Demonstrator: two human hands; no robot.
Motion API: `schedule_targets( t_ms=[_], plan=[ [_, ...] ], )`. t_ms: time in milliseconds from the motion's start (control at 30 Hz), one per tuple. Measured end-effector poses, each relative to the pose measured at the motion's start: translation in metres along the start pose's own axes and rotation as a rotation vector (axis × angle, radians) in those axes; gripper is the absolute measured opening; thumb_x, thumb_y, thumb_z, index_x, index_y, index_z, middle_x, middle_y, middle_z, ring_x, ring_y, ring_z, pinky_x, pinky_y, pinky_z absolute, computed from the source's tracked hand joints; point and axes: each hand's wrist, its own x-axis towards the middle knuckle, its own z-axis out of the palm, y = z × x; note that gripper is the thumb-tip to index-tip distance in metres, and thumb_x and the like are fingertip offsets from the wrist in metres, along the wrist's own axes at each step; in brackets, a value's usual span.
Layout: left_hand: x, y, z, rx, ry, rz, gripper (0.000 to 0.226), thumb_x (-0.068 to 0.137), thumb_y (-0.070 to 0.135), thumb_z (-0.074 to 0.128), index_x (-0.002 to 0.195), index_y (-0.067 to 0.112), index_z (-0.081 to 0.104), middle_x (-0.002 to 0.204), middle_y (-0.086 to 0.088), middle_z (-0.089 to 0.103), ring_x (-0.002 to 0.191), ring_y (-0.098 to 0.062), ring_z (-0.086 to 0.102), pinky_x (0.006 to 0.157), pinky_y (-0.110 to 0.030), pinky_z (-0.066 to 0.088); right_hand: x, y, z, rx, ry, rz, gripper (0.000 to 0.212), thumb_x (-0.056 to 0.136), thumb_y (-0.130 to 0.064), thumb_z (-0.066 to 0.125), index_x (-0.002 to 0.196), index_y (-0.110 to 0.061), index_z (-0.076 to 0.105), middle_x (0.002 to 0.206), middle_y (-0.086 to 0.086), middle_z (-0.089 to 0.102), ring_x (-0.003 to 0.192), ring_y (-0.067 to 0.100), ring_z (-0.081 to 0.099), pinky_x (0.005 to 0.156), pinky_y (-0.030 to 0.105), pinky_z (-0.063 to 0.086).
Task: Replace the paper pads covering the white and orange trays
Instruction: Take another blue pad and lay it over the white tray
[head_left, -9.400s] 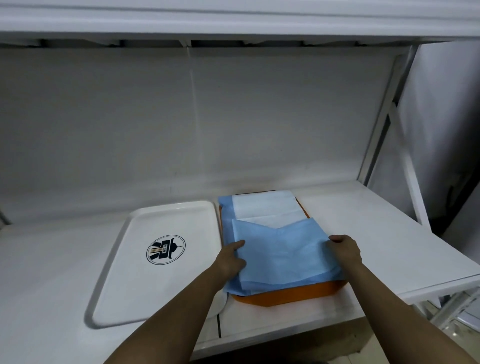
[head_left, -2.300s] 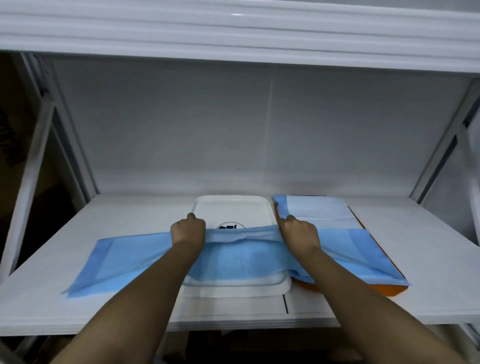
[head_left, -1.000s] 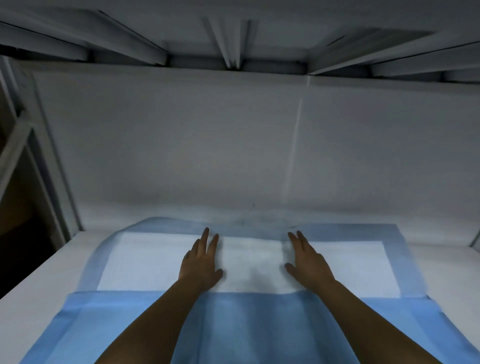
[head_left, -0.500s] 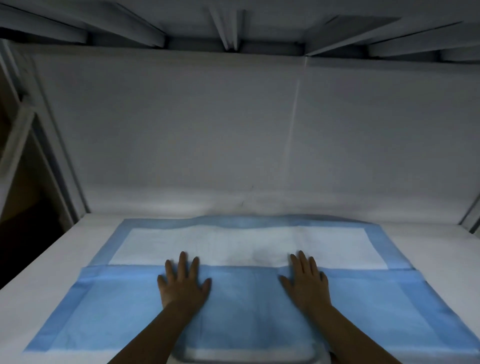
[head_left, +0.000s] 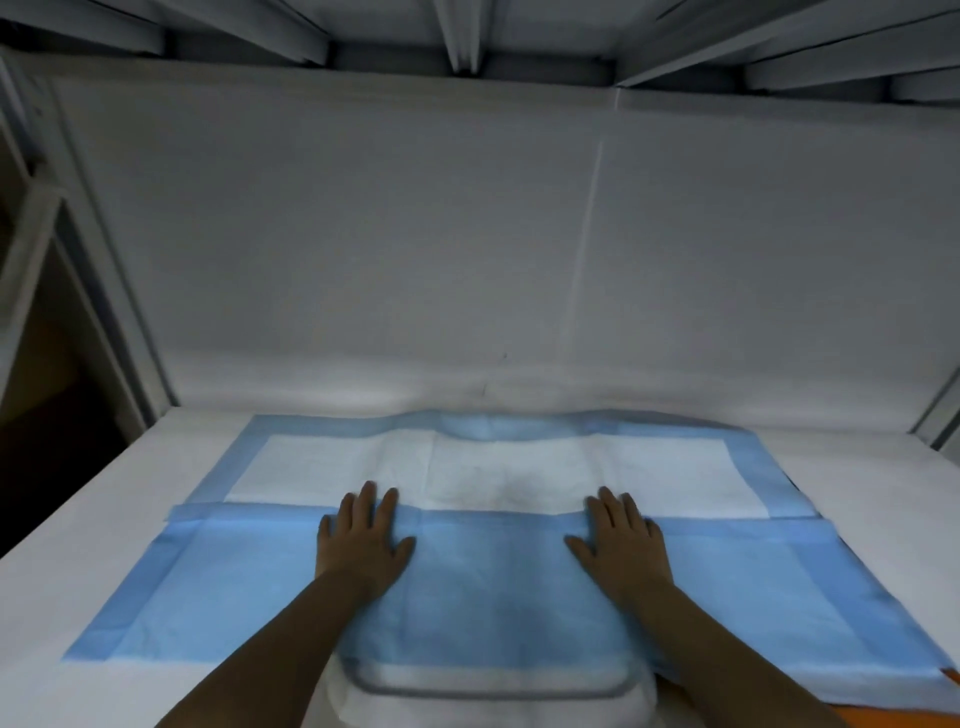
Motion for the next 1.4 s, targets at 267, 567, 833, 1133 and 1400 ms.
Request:
schedule_targets(
  t_ms=[267,567,833,1133,1400],
  plan=[
    [0.008,0.022,-0.012,0.179,-0.016,0.27,0.092,0.068,0.058,-0.01,0.152,0.025,0.011,0.159,0.007,0.014,0.147,-0.014,0.004,0.119,-0.042,-0.001,0.011,-0.014,-0.023,-0.054,0.083,-0.309,0.073,0.08,-0.052,0.023,0.127,-0.009,0.057,0.13,0.011,0.058,0.127,0.028,0.05,0.102,0.044,0.039],
    [0.025,0.006,-0.034,0.336,0.041,0.173,0.055,0.09,0.022,0.045,0.143,0.02,0.031,0.142,-0.008,0.036,0.134,-0.028,0.03,0.118,-0.044,0.007,0.031,0.002,-0.036,-0.255,-0.058,-0.243,0.057,0.09,-0.039,0.048,0.141,-0.019,0.034,0.14,0.004,0.042,0.13,0.022,0.037,0.107,0.035,0.023],
    [0.016,-0.003,-0.052,0.293,0.136,0.155,0.03,0.096,0.023,0.038,0.121,0.018,0.054,0.125,-0.005,0.049,0.117,-0.021,0.05,0.118,-0.041,0.004,0.034,0.003,-0.048,-0.226,-0.063,-0.27,0.037,0.08,-0.035,0.059,0.113,-0.02,0.054,0.118,0.002,0.049,0.115,0.021,0.046,0.099,0.032,0.028],
    [-0.025,-0.019,-0.08,0.292,0.17,0.179,0.058,0.086,0.041,0.049,0.133,0.014,0.03,0.115,-0.001,0.058,0.114,-0.021,0.053,0.116,-0.039,0.012,0.001,0.007,-0.089,-0.242,0.273,-0.318,0.032,0.065,-0.012,0.071,0.094,-0.013,0.057,0.076,0.003,0.064,0.068,0.024,0.063,0.066,0.028,0.035],
    [-0.066,-0.035,-0.103,0.353,0.457,0.324,0.066,0.035,0.018,0.085,0.094,0.009,0.057,0.065,-0.009,0.056,0.04,-0.026,0.053,0.049,-0.024,0.035,-0.059,0.018,-0.136,-0.261,0.548,-0.427,0.024,0.055,-0.014,0.076,0.069,-0.014,0.057,0.059,0.0,0.053,0.039,0.02,0.05,0.039,0.022,0.026]
  ],
)
